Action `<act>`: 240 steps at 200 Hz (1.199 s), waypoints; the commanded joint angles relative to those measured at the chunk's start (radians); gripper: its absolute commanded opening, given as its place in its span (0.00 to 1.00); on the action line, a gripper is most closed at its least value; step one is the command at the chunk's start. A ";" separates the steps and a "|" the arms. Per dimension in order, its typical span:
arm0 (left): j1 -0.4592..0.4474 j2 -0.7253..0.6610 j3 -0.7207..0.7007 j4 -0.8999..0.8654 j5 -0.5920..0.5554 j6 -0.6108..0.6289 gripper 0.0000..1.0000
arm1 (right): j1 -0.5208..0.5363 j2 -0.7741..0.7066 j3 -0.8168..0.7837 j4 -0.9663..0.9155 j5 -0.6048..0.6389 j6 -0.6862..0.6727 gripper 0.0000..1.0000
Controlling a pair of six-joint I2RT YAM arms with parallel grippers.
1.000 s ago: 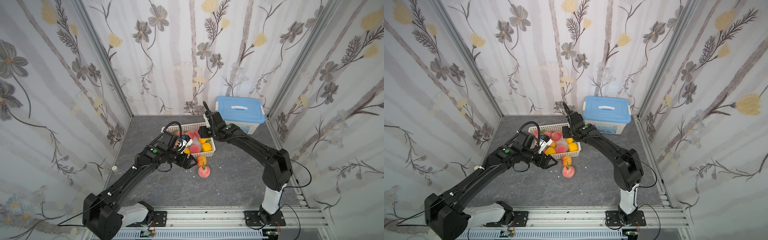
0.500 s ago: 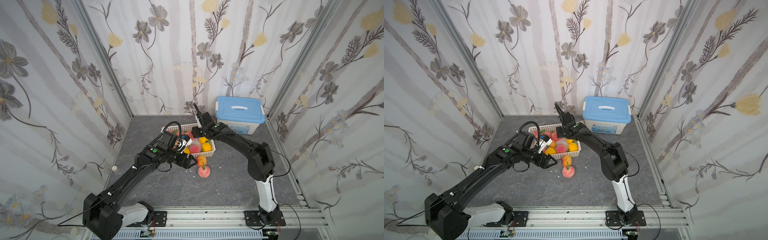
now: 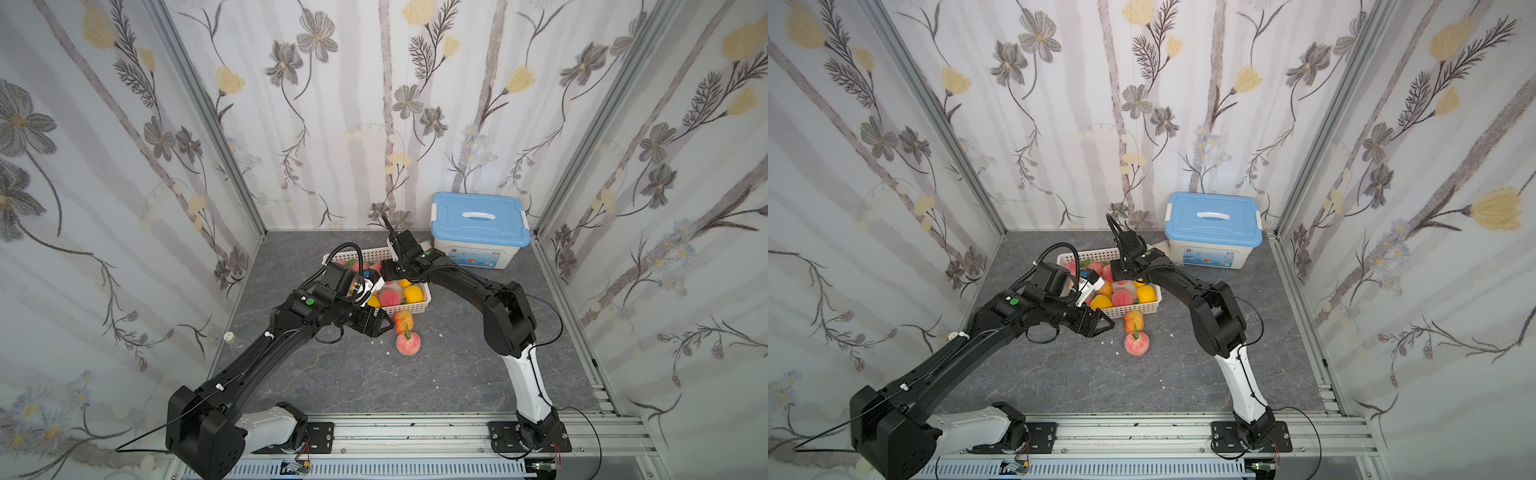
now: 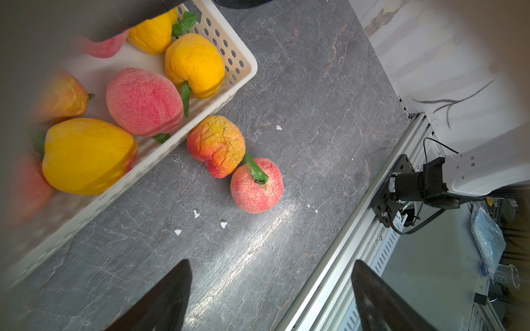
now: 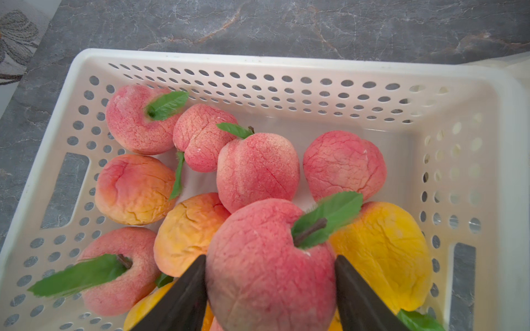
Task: Put the peaches into the basket
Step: Place the peach in the basket.
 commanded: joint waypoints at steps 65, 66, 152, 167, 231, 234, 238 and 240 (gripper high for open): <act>0.004 0.004 0.008 -0.009 0.004 0.018 0.89 | -0.001 -0.022 0.018 -0.012 0.010 0.007 0.79; 0.003 0.004 0.008 -0.009 0.004 0.018 0.89 | -0.001 -0.023 0.019 -0.011 0.009 0.007 0.80; 0.003 0.010 0.006 -0.006 -0.009 0.015 0.88 | -0.002 -0.271 -0.163 0.044 0.008 0.008 0.79; 0.002 0.012 0.005 -0.005 -0.013 0.015 0.88 | -0.005 -0.351 -0.268 0.085 0.009 0.008 0.79; -0.024 0.028 0.002 -0.005 -0.139 0.000 0.89 | -0.035 -0.708 -0.774 0.294 0.007 -0.057 0.78; -0.027 0.028 0.001 -0.002 -0.144 -0.005 0.89 | -0.035 -0.725 -0.794 0.304 0.006 -0.062 0.78; -0.034 0.028 -0.001 0.003 -0.154 -0.012 0.89 | -0.036 -0.746 -0.823 0.316 0.005 -0.069 0.78; -0.037 0.028 -0.002 0.005 -0.157 -0.015 0.89 | -0.035 -0.756 -0.834 0.322 0.005 -0.072 0.78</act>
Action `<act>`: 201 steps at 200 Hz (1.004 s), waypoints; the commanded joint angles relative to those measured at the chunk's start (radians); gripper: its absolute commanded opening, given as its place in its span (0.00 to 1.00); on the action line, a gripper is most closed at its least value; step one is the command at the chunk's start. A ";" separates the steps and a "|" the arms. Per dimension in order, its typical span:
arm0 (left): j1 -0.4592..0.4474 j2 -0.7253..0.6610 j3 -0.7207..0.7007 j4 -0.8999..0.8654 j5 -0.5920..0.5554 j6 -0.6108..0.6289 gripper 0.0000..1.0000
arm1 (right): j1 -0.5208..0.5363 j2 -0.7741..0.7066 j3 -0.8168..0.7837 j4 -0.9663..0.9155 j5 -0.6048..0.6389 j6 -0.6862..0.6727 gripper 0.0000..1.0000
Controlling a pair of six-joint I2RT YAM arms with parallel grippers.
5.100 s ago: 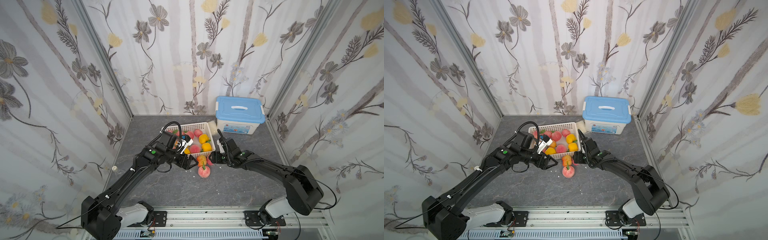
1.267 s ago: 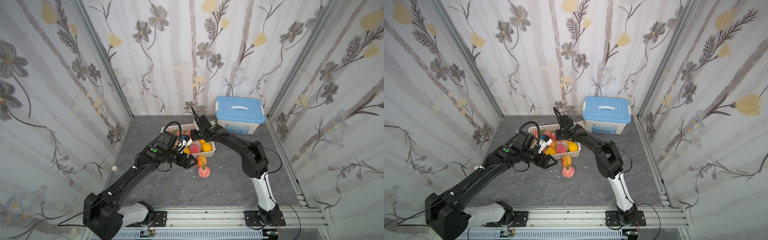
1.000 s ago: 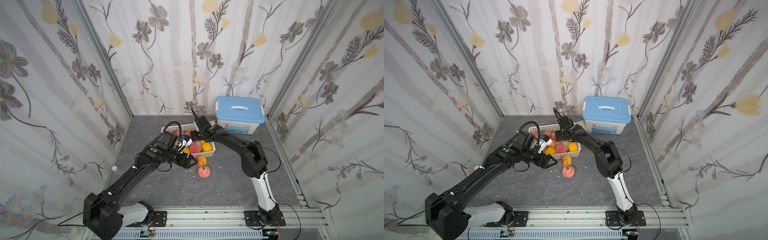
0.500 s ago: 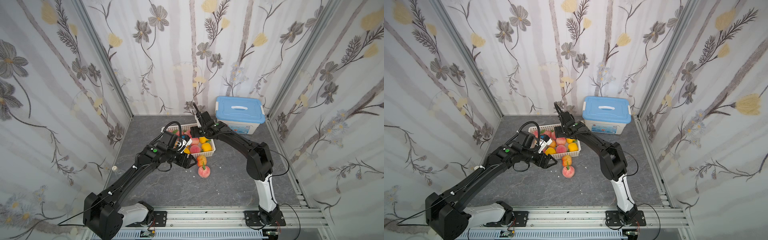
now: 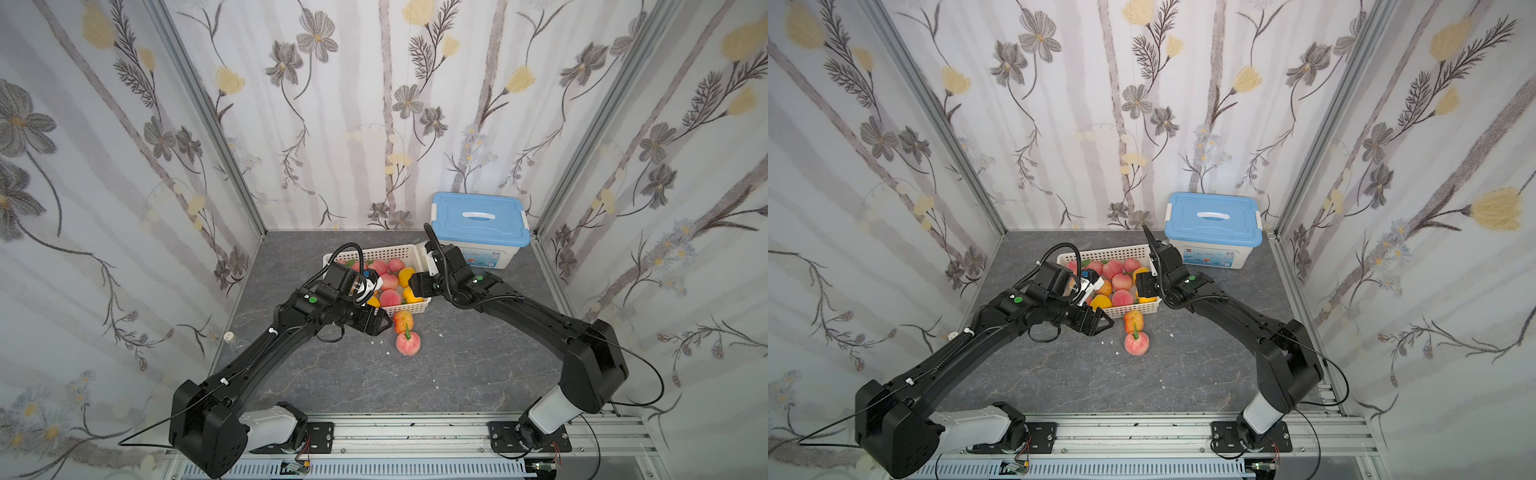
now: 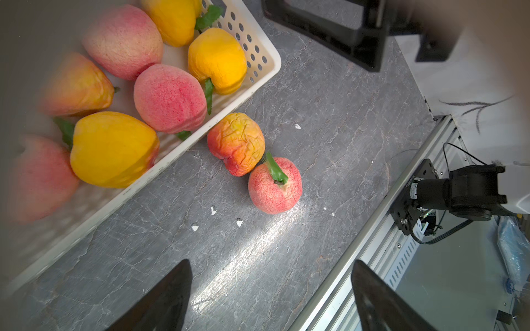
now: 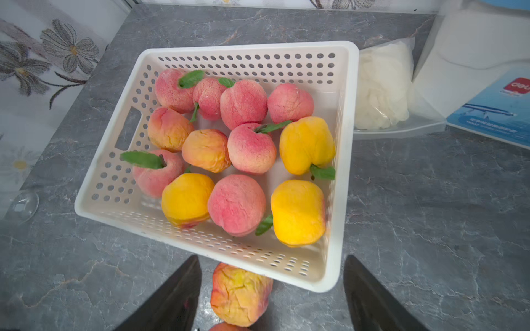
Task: Put the peaches into the basket
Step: Place the peach in the basket.
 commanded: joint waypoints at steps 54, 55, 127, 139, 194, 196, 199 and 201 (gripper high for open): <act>-0.168 0.133 0.004 0.070 -0.250 -0.135 0.94 | -0.006 -0.355 -0.468 0.291 -0.010 -0.127 0.79; -0.170 0.135 0.006 0.071 -0.254 -0.137 0.94 | -0.005 -0.361 -0.474 0.293 -0.010 -0.128 0.79; -0.366 0.389 0.114 0.086 -0.429 -0.292 0.96 | -0.007 -0.643 -0.732 0.317 -0.058 -0.197 0.85; -0.381 0.433 0.143 0.081 -0.455 -0.304 0.96 | -0.005 -0.685 -0.764 0.322 -0.086 -0.188 0.86; -0.399 0.569 0.235 0.043 -0.516 -0.313 0.95 | -0.006 -0.818 -0.844 0.329 -0.114 -0.165 0.88; -0.401 0.572 0.236 0.042 -0.517 -0.313 0.95 | -0.006 -0.820 -0.845 0.329 -0.112 -0.165 0.88; -0.401 0.575 0.239 0.041 -0.518 -0.313 0.96 | -0.005 -0.823 -0.847 0.332 -0.111 -0.166 0.88; -0.401 0.578 0.239 0.040 -0.518 -0.313 0.96 | -0.006 -0.824 -0.847 0.332 -0.111 -0.166 0.89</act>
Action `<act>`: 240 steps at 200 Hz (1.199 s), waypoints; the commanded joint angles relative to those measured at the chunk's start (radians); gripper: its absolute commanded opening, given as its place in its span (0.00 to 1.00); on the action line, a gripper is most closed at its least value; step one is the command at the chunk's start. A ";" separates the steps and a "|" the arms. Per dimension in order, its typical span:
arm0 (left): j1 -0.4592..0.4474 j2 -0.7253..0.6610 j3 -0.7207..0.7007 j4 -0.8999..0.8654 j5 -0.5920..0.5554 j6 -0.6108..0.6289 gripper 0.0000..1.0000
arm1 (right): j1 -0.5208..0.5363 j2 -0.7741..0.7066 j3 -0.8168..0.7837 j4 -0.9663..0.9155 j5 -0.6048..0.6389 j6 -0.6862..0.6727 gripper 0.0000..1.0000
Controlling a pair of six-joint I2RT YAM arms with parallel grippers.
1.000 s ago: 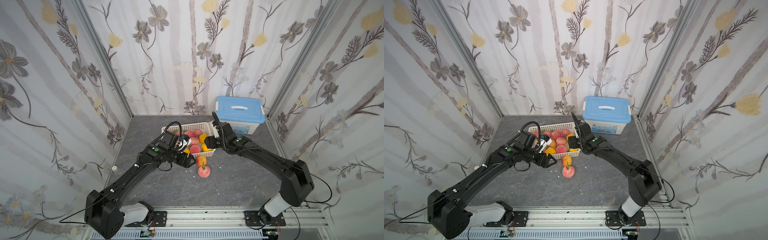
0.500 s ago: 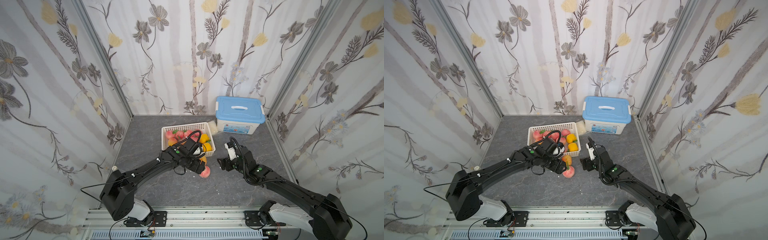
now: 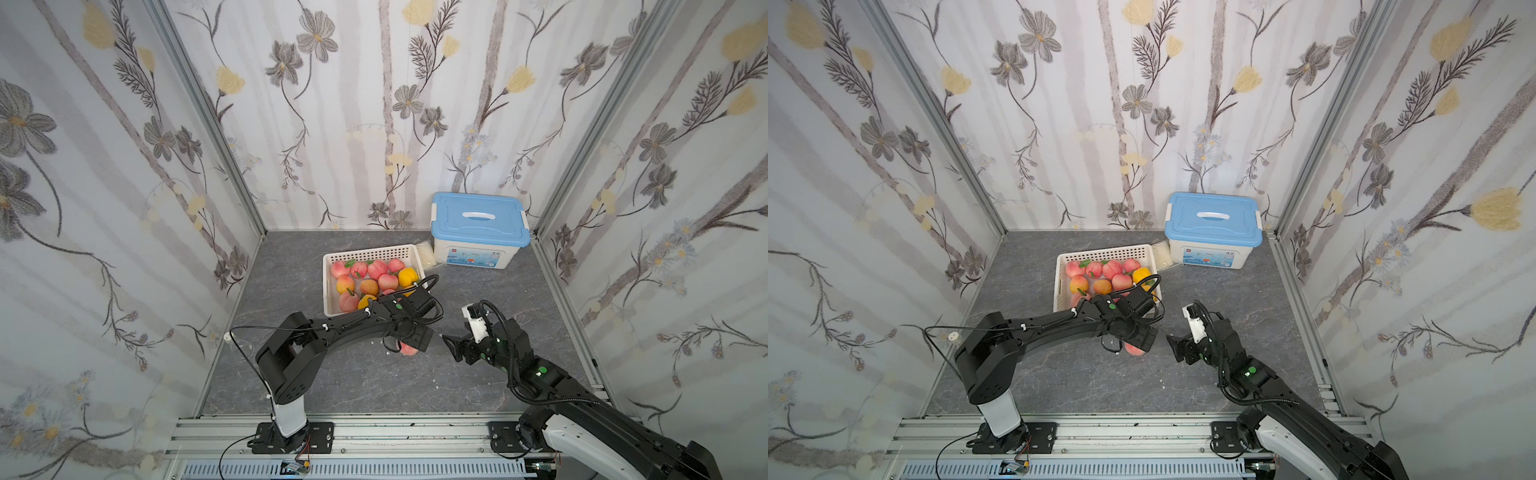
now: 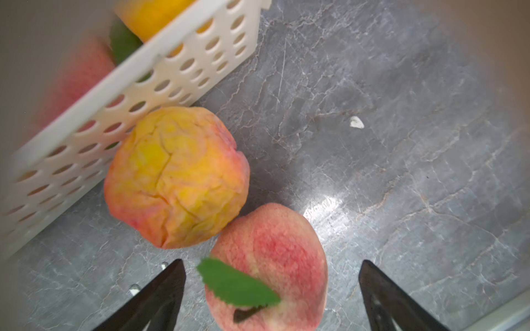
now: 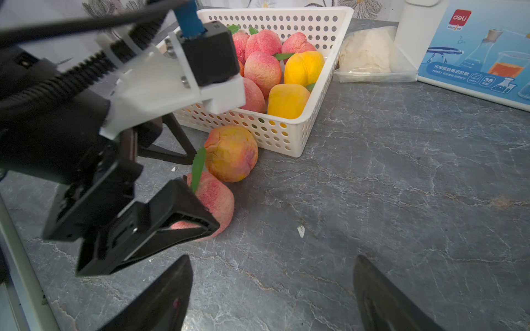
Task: Put the peaches into the basket
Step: Place the peach in the basket, then pick up the peach from the center of the board.
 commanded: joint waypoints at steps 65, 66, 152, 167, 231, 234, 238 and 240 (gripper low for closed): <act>-0.006 0.061 0.007 -0.022 -0.054 -0.037 0.88 | 0.001 0.022 0.006 0.058 -0.038 0.001 0.89; -0.006 0.061 0.007 -0.022 -0.054 -0.037 0.88 | 0.000 0.022 0.006 0.058 -0.038 0.001 0.89; -0.006 0.019 0.013 -0.050 -0.063 -0.037 0.67 | 0.003 0.019 0.002 0.075 -0.077 -0.008 0.88; -0.006 -0.003 0.023 -0.057 -0.059 -0.036 0.66 | 0.003 0.017 0.002 0.080 -0.089 -0.011 0.88; 0.024 -0.090 0.127 -0.154 -0.063 0.017 0.66 | 0.019 -0.017 -0.016 0.108 -0.128 -0.026 0.88; 0.029 -0.095 0.129 -0.155 -0.062 0.020 0.66 | 0.021 -0.019 -0.016 0.111 -0.130 -0.027 0.88; 0.038 -0.099 0.135 -0.156 -0.059 0.025 0.66 | 0.023 -0.021 -0.017 0.113 -0.133 -0.028 0.88; 0.042 -0.101 0.139 -0.157 -0.058 0.028 0.66 | 0.024 -0.021 -0.017 0.114 -0.135 -0.029 0.88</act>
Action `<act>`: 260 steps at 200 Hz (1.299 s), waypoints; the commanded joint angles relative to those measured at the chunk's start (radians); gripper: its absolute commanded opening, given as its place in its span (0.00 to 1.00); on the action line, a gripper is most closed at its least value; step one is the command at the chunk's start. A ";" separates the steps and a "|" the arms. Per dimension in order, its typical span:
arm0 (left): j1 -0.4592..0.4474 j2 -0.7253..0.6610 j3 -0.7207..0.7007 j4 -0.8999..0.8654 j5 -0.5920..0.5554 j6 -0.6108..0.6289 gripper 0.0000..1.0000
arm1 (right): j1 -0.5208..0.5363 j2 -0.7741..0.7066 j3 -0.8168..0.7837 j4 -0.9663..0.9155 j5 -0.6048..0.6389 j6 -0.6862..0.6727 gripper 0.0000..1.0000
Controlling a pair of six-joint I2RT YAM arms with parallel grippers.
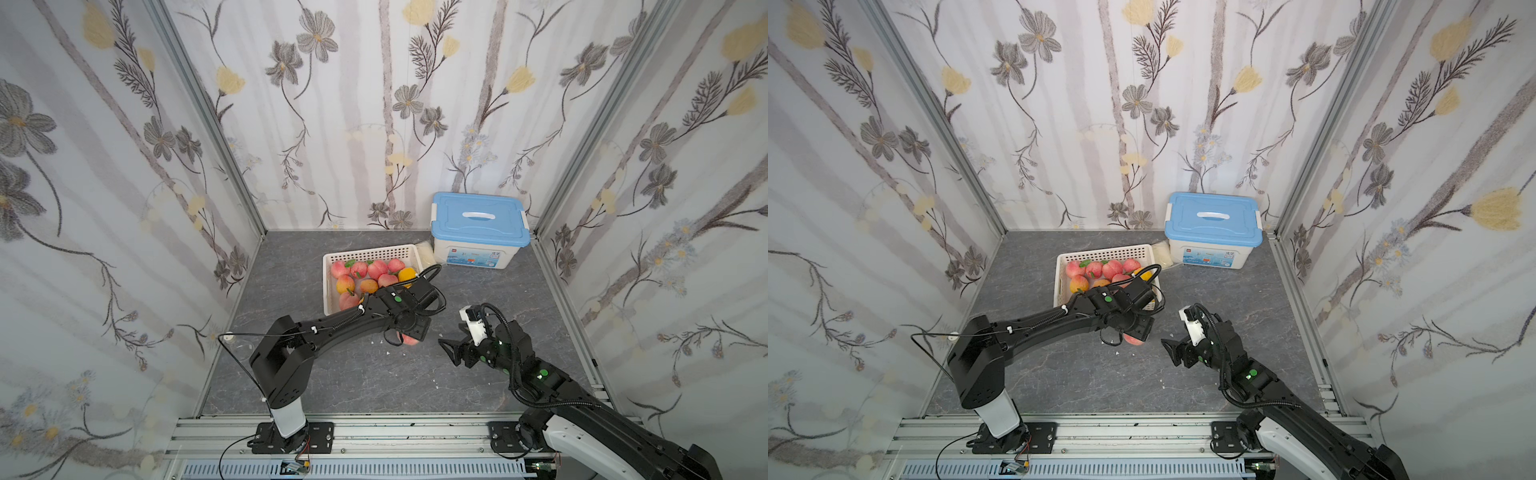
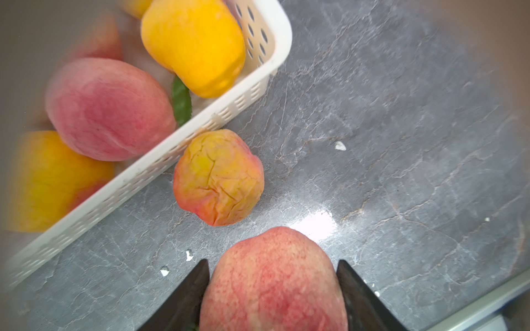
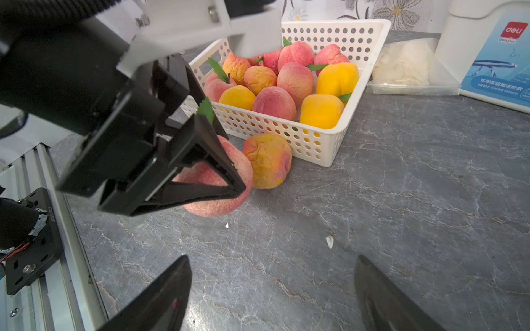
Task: Put the peaches into the basket
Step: Pick up the peach from the center of the board, then place the peach in the basket.
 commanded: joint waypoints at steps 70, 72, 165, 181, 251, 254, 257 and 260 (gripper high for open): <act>0.278 0.013 0.161 -0.048 0.019 0.117 0.66 | 0.048 -0.010 -0.007 0.076 -0.020 -0.043 0.88; 0.284 0.016 0.165 -0.048 0.019 0.119 0.66 | 0.049 -0.009 -0.007 0.075 -0.019 -0.044 0.88; 0.509 0.205 0.304 -0.016 0.033 0.136 0.66 | 0.093 0.025 0.012 0.069 0.014 -0.068 0.88; 0.518 0.226 0.320 -0.034 0.025 0.133 0.66 | 0.099 0.029 0.013 0.068 0.024 -0.070 0.88; 0.525 0.218 0.240 -0.009 -0.022 0.127 0.67 | 0.109 0.041 0.021 0.059 0.035 -0.074 0.88; 0.525 0.220 0.239 -0.007 -0.022 0.126 0.67 | 0.110 0.041 0.022 0.058 0.037 -0.074 0.88; 0.526 0.220 0.238 -0.008 -0.024 0.127 0.67 | 0.111 0.042 0.023 0.058 0.037 -0.074 0.88; 0.527 0.221 0.237 -0.008 -0.025 0.127 0.68 | 0.111 0.043 0.023 0.058 0.038 -0.076 0.88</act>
